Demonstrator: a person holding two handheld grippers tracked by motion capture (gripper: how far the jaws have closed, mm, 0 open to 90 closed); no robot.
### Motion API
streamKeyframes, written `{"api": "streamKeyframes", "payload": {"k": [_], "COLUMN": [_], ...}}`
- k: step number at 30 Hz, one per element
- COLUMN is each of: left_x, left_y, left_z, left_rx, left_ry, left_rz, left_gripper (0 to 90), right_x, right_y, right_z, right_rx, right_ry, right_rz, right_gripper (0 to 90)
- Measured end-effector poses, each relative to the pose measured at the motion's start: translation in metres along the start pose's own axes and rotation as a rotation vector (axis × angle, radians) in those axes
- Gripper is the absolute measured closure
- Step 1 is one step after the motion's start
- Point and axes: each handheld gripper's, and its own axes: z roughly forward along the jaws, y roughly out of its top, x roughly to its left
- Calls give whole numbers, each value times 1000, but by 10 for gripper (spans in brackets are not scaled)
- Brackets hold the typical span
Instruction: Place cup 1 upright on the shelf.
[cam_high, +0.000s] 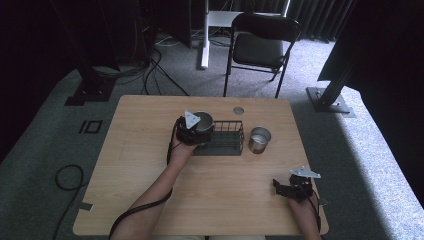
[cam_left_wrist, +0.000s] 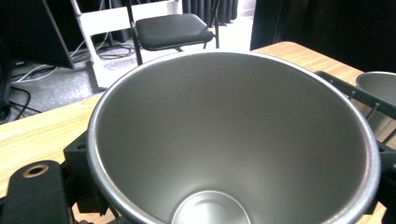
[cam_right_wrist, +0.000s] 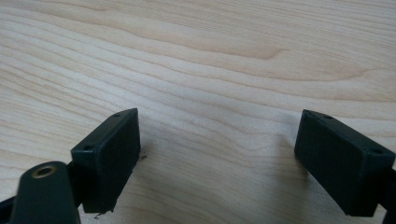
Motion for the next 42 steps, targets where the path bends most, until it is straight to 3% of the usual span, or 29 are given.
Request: {"api": "streamKeyframes", "payload": {"k": [3,6,11,21,25,30,36,42], "left_x": [4,2,1,3,5,6,8,8], "left_y": [-1,1,3,-1,-2,-2,-4,-9], "left_z": [-1,-2,-6,-16,-22,-31,-37,-46], "left_rx": [0,6,10,19,13,0,18,28], "left_ry": [-13,-19,-40,-45,-66,-54,-61,-90], "left_rz": [-29,-13,0,-5,-14,-5,-10,-15], "left_gripper": [133,125,16,16,16,16,17,17], "right_x": [0,0,0,0,0,0,0,0], "right_y": [0,0,0,0,0,0,0,0], "right_z": [0,0,0,0,0,0,0,0], "right_rx": [0,0,0,0,0,0,0,0], "right_ry": [0,0,0,0,0,-1,-1,-1], "right_rz": [0,0,0,-1,-1,0,-1,-1], "right_gripper": [140,140,140,140,140,140,140,140]}}
